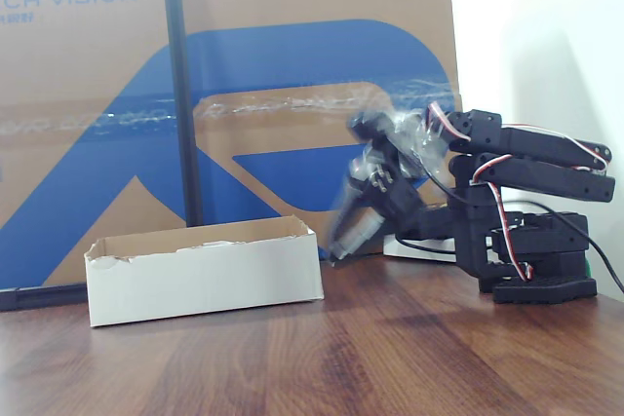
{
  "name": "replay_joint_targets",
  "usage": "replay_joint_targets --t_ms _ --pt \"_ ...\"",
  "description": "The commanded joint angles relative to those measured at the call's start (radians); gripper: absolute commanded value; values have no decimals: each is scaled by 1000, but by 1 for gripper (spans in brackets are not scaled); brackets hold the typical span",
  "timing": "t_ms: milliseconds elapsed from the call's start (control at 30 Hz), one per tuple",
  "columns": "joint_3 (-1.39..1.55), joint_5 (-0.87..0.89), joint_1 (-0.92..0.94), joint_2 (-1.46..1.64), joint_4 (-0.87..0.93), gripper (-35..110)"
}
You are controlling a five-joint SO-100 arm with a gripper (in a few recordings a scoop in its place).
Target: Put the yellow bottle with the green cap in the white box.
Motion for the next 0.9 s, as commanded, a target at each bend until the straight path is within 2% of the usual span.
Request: replay_joint_targets --t_ms 0,100,267,867 --pt "2 6 -29 80 135 0" --pt "-2 18 -63 132 293 0" --pt "-2 -12 -74 129 451 0" --pt "-5 -23 -75 127 459 0"
